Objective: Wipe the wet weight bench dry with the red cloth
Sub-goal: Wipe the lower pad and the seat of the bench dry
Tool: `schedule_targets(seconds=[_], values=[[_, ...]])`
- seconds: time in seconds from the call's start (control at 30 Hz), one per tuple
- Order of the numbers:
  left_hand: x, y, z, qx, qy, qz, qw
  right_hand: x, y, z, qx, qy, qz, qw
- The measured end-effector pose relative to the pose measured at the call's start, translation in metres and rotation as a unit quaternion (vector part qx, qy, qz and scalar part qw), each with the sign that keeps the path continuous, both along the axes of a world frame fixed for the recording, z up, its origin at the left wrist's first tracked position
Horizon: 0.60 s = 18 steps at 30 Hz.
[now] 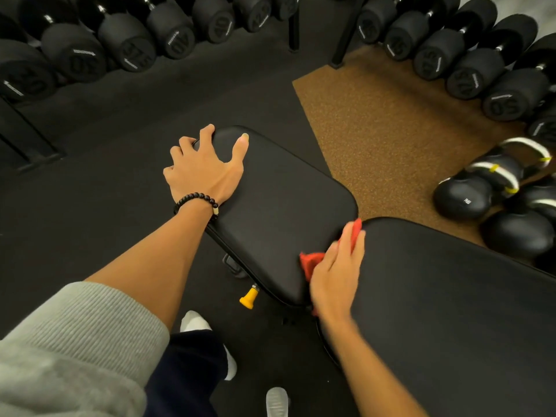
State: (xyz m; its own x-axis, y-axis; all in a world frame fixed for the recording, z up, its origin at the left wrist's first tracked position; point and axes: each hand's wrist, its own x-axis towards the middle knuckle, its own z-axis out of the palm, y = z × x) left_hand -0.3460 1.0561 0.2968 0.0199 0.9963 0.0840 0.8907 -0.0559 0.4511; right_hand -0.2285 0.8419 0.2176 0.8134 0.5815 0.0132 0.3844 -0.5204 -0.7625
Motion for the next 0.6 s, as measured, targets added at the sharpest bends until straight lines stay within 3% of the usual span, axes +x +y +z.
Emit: schedule_targets(seconds=[0.13,0.3,0.4,0.53,0.6], values=[[-0.001,-0.002,0.001,-0.004,0.0,-0.002,1.0,-0.05,-0.039,-0.008,-0.045,-0.053,0.086,0.994],[-0.001,-0.004,0.003,-0.004,-0.001,-0.01,1.0,0.04,0.039,0.006,-0.111,-0.05,0.048,0.991],[0.0,-0.003,0.006,-0.01,-0.015,-0.008,1.0,0.053,0.082,0.018,-0.158,-0.11,0.061,0.979],[-0.002,-0.005,0.012,-0.024,-0.052,-0.011,0.998,0.0,0.142,0.044,-0.108,-0.206,0.193,0.953],[-0.006,-0.001,0.021,-0.07,-0.126,-0.007,0.99,-0.032,0.159,0.056,-0.062,-0.235,0.304,0.921]])
